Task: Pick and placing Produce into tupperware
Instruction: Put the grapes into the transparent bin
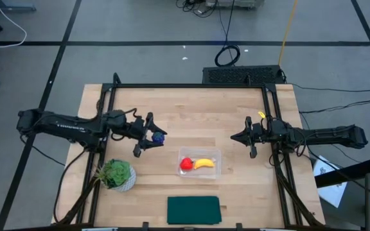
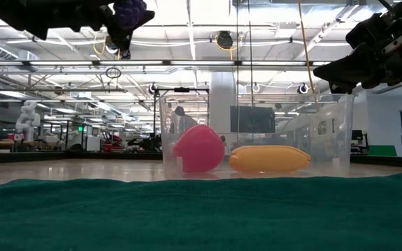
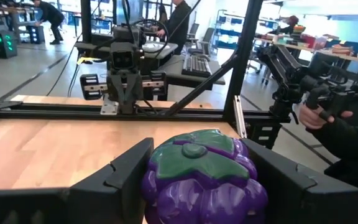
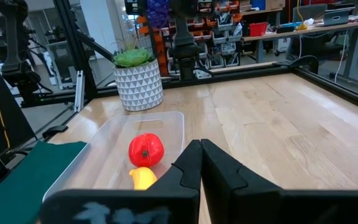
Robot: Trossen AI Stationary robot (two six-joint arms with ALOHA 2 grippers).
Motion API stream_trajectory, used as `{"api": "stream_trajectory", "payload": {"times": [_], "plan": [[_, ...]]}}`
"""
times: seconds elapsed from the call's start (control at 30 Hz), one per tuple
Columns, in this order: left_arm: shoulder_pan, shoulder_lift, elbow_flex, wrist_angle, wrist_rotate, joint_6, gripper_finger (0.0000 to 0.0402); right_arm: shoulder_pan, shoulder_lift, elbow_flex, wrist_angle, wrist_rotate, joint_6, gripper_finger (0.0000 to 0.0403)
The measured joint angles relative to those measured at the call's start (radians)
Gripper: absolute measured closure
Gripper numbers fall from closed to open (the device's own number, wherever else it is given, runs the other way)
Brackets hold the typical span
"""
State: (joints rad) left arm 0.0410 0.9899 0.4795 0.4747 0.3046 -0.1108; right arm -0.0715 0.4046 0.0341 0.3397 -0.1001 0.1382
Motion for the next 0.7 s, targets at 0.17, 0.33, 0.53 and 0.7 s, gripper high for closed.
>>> {"api": "stream_trajectory", "payload": {"times": [0.17, 0.33, 0.53, 0.7], "plan": [[-0.013, 0.063, 0.051, -0.002, -0.001, -0.003, 0.0174, 0.0, 0.0, 0.0, 0.0, 0.0, 0.0, 0.0403], [-0.038, 0.132, 0.12, -0.002, 0.002, 0.001, 0.0174, 0.0, 0.0, 0.0, 0.0, 0.0, 0.0, 0.0403], [-0.07, 0.218, 0.193, -0.015, 0.007, 0.003, 0.0174, 0.0, 0.0, 0.0, 0.0, 0.0, 0.0, 0.0403], [-0.085, 0.275, 0.232, -0.035, 0.007, 0.008, 0.0174, 0.0, 0.0, 0.0, 0.0, 0.0, 0.0, 0.0403]]}}
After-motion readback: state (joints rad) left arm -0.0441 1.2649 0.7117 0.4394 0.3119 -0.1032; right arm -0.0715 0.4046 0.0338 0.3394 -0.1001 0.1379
